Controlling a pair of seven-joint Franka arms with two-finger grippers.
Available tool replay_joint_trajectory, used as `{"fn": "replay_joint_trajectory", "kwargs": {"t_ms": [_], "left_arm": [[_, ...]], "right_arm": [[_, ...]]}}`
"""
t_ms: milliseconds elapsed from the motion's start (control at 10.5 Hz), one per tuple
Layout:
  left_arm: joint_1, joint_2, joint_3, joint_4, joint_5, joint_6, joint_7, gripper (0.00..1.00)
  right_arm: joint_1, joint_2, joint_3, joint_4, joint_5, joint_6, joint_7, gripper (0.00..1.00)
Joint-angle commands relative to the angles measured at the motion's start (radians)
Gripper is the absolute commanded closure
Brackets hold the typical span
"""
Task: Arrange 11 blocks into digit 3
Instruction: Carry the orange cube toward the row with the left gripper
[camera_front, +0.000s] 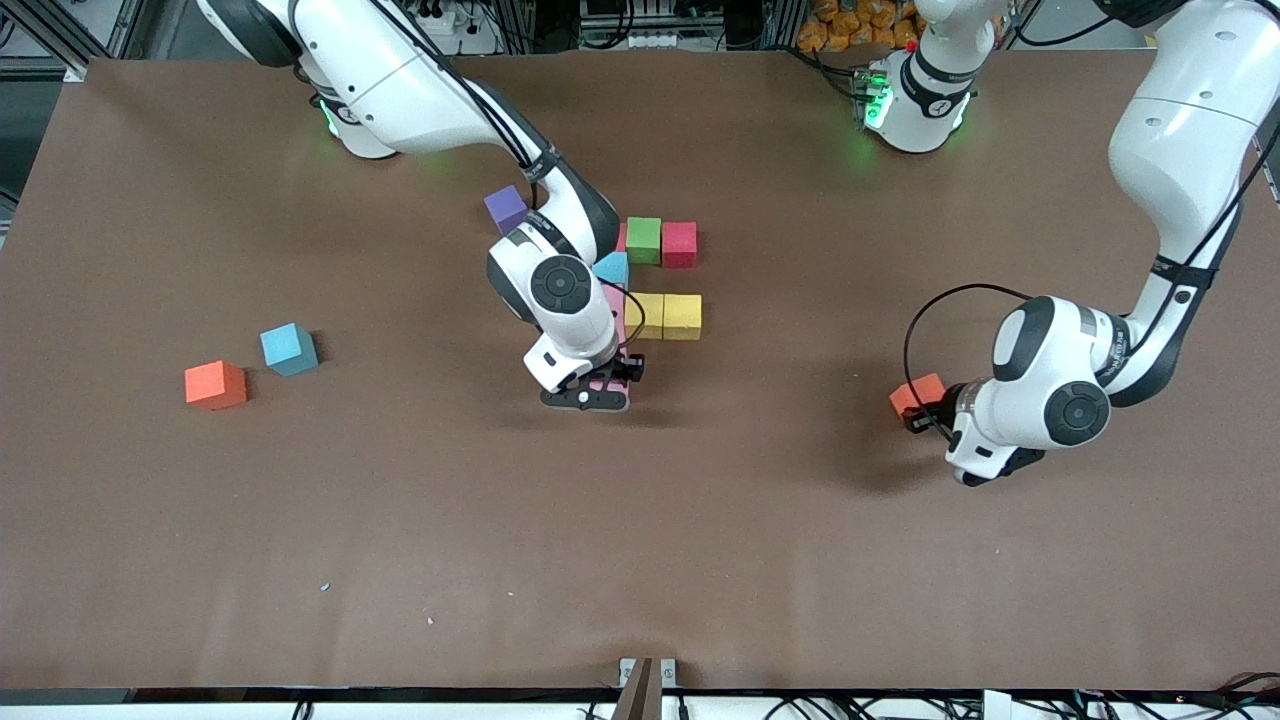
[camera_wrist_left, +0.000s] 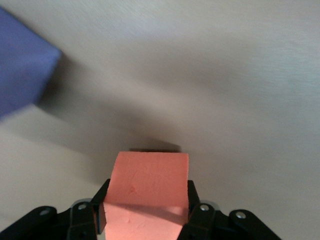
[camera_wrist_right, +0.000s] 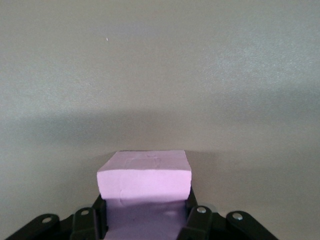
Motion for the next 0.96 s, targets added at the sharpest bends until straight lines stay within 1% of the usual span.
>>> {"fn": "replay_joint_trajectory", "kwargs": {"t_ms": [0,191,382,478,574,669,765,861], "left_arm": [[-0.049,0.0,0.004,0.034,-0.083,-0.009,-0.147,0.9],[-0.104,0.001,0.004,0.062,-0.163,-0.007,-0.302,0.9],[-0.182,0.017,0.004,0.099,-0.182,-0.007,-0.526,0.89],[-0.201,0.033,0.004,0.123,-0.185,-0.007,-0.61,0.89],[-0.23,0.044,0.004,0.142,-0.186,-0.007,-0.711,0.9],[-0.276,0.044,0.005,0.145,-0.177,-0.001,-0.845,0.89],[-0.291,0.044,0.014,0.149,-0.177,0.008,-0.937,0.89],[-0.305,0.053,0.019,0.162,-0.182,0.019,-0.979,0.89]], "right_arm": [[-0.003,-0.016,0.002,-0.052,-0.01,0.001,0.027,1.0],[-0.003,-0.016,0.002,-0.052,-0.01,0.001,0.03,1.0],[-0.003,-0.015,0.002,-0.052,-0.01,0.001,0.03,1.0],[-0.003,-0.015,0.002,-0.053,-0.01,0.001,0.032,0.92],[-0.003,-0.013,0.002,-0.052,-0.01,0.001,0.033,0.73],[-0.003,-0.013,0.002,-0.052,-0.01,0.001,0.033,0.39],[-0.003,-0.015,0.002,-0.052,-0.01,0.001,0.038,0.02],[-0.006,-0.015,0.002,-0.052,-0.01,0.001,0.043,0.0]]}}
